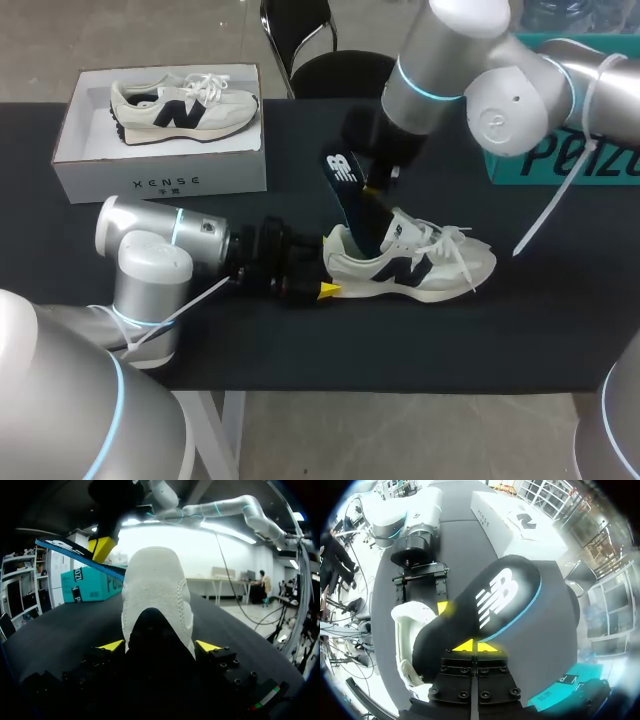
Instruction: Take the shoe out of the shoebox, open the shoe tongue, remove and reinsert the insole, then place the shoe into the shoebox
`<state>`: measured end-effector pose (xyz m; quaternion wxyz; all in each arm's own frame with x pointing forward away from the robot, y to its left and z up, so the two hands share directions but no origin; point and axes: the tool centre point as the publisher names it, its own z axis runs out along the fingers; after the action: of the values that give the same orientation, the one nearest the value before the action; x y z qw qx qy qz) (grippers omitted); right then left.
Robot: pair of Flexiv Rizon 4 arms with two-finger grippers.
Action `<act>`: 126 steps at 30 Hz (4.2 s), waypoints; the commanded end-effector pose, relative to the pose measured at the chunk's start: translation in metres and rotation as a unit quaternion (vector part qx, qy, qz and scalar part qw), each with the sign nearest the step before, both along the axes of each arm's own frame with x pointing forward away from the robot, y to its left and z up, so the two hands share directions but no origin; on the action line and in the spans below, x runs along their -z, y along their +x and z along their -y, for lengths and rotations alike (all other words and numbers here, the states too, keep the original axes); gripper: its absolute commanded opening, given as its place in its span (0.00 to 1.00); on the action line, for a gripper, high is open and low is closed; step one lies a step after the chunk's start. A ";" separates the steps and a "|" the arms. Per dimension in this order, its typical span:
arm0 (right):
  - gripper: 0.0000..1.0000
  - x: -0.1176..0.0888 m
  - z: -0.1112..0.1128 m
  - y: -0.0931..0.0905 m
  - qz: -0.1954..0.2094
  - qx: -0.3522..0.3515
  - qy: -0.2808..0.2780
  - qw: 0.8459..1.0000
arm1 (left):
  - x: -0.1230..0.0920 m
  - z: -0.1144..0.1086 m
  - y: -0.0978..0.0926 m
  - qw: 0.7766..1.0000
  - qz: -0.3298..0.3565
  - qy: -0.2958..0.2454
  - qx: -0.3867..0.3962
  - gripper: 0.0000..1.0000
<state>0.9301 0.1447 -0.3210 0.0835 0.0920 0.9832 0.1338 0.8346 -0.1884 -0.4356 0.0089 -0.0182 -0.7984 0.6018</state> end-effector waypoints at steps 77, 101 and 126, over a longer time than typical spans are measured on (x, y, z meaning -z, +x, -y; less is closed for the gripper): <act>0.00 -0.254 0.017 -0.157 0.149 0.066 0.087 0.983 | 0.004 0.001 -0.001 1.000 0.000 0.000 0.000 0.00; 0.00 -0.305 0.043 -0.206 0.153 0.083 0.093 0.980 | 0.004 0.001 -0.001 1.000 0.000 0.000 0.000 0.00; 0.00 -0.305 0.044 -0.202 0.139 0.096 0.090 0.982 | 0.004 0.001 -0.001 1.000 0.000 0.000 0.000 0.00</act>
<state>0.7268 0.0995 -0.0155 0.2238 0.1733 0.9322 0.2254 0.8343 -0.1885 -0.4358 0.0089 -0.0184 -0.7985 0.6017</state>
